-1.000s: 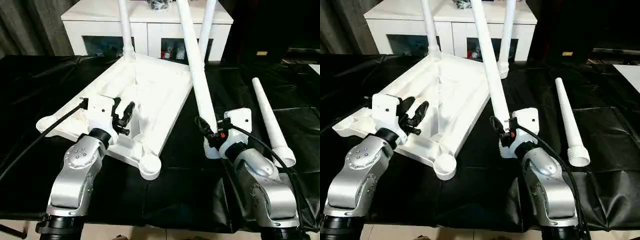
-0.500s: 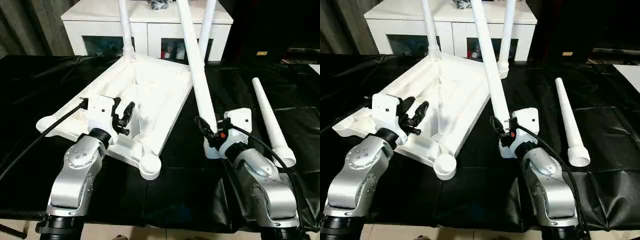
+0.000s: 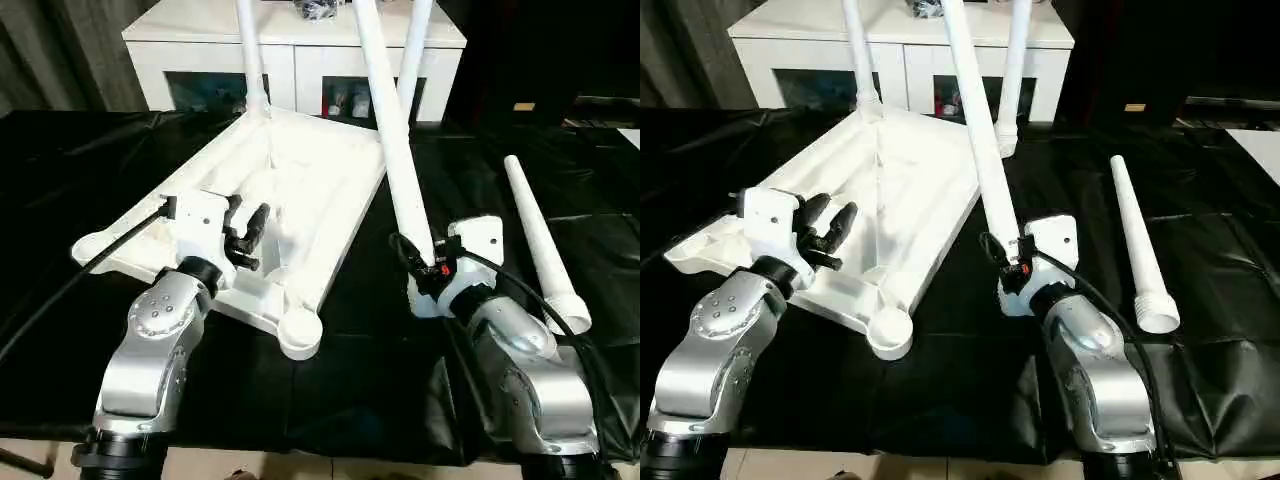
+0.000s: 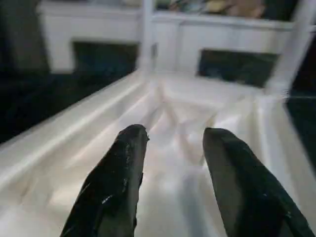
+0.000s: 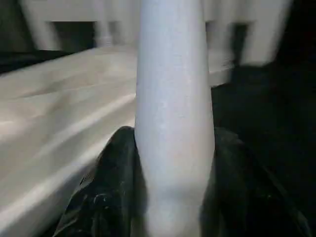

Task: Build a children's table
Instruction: Pick table leg

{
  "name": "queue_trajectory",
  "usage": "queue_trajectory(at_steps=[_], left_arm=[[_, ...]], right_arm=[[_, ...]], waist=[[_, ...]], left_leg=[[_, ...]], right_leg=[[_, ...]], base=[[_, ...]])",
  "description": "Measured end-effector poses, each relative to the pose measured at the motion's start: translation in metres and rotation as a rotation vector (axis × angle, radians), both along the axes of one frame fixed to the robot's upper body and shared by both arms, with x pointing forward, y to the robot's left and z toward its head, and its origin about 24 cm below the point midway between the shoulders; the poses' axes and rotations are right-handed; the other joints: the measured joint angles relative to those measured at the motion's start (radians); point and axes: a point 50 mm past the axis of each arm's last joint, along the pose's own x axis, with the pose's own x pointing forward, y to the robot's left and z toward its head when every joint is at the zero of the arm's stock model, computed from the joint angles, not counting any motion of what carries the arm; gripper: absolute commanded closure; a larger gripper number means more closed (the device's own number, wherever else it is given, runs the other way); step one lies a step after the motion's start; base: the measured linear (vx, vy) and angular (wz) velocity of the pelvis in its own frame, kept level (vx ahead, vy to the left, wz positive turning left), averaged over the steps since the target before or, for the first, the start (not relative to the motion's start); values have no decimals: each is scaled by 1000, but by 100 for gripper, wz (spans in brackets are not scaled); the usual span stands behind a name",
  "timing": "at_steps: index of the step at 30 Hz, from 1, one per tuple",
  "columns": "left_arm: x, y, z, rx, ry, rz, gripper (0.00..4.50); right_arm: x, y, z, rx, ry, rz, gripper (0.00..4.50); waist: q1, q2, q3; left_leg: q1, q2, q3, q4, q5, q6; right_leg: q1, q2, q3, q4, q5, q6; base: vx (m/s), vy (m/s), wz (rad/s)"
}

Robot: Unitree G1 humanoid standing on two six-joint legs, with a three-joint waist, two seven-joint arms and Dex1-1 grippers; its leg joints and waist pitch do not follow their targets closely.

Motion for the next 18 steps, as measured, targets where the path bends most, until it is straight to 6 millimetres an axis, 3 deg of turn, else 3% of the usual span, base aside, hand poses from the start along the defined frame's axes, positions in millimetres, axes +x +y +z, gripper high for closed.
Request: queue_trajectory(at_steps=[4, 8, 11, 12, 13, 14, 15, 17, 18], left_arm=[[-6, 14, -5, 37, 20, 71, 228], [-8, 13, 2, 30, -9, 83, 228], [-8, 11, 6, 60, -35, 31, 228], [-8, 10, 7, 60, -49, 1, 228], [-8, 7, 9, 55, -63, -27, 228], [-8, 6, 10, 50, -71, -79, 211], [-8, 5, 12, 58, -82, -117, 201], [-6, -2, 15, 55, -103, -194, 191], [-5, -5, 17, 54, -113, -225, 179]], right_arm=[[3, -1, 6, -41, -36, 1, 265], [3, 13, 2, -13, -20, 49, 265], [10, 20, 12, 74, -45, 73, 265], [14, 24, 16, 131, -61, 86, 265], [17, 27, 21, 172, -81, 94, 265], [23, 35, 24, 263, -100, 146, 265], [28, 43, 26, 310, -103, 195, 265], [35, 53, 16, 343, -74, 295, 265], [39, 54, 9, 344, -49, 312, 265]], waist=[[7, -15, 0], [13, -29, 0], [10, -39, 0], [11, -29, 3], [8, -30, 0], [5, -13, 2], [3, -4, 1], [3, 24, -2], [8, 29, -2]], left_leg=[[-1, 3, -1, 1, 2, -3], [-2, 2, 0, 2, 2, -3], [-2, 2, 0, 2, 2, -3], [-2, 3, -1, 3, 2, -3], [-1, 2, 0, 3, 2, -3], [-1, 2, 0, 4, 2, -3], [-2, 1, 0, 5, 2, -3], [-1, -2, 0, 5, 1, -2], [-1, -2, -1, 5, 1, -2]], right_leg=[[1, 2, 1, -2, 0, 0], [1, 0, 1, -2, 1, 1], [1, 0, 1, -2, 2, 3], [1, 0, 1, -2, 2, 2], [1, 0, 2, -2, 3, 2], [2, 0, 2, -4, 5, 1], [2, -1, 3, -4, 6, 1], [2, -3, 3, -4, 9, -4], [2, -3, 3, -2, 9, -4]], base=[[0, 0, 0], [0, 0, 0], [0, 0, 0], [0, 0, 0], [0, 0, 0], [0, 0, 0], [0, 0, 0], [0, 0, 0], [0, 0, 0]])
